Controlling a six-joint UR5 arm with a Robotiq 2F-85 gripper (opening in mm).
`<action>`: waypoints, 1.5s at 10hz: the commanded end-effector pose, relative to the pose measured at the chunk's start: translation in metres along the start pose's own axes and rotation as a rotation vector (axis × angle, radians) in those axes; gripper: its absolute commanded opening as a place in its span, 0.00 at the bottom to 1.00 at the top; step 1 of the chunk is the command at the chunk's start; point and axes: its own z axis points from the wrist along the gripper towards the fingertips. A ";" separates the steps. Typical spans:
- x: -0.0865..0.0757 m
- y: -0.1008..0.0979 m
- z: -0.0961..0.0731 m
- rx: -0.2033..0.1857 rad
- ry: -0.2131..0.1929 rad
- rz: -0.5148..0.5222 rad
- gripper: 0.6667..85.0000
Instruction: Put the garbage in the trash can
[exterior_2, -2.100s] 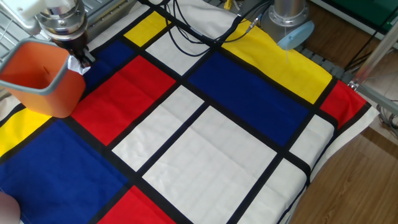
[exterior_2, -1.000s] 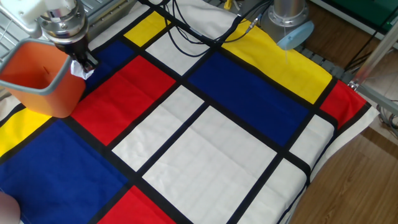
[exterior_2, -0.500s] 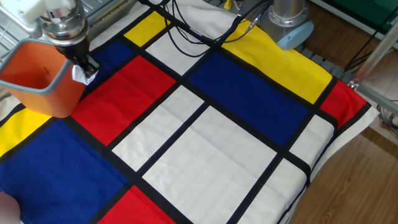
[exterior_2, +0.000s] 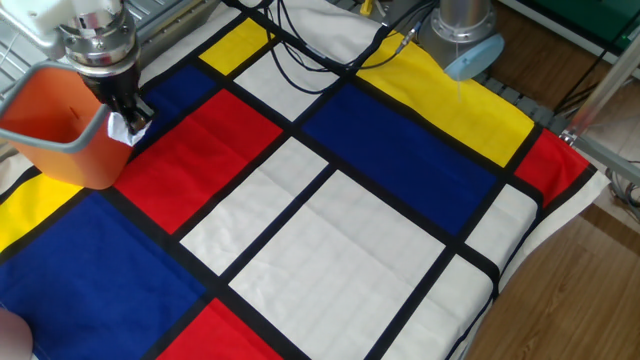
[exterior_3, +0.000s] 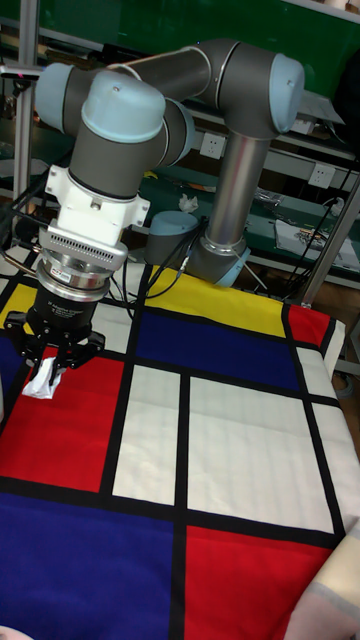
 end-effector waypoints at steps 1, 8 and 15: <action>0.013 0.003 -0.020 -0.011 0.035 0.014 0.00; 0.023 -0.054 -0.056 0.016 0.060 -0.083 0.00; 0.028 -0.065 -0.043 0.017 0.072 -0.018 0.00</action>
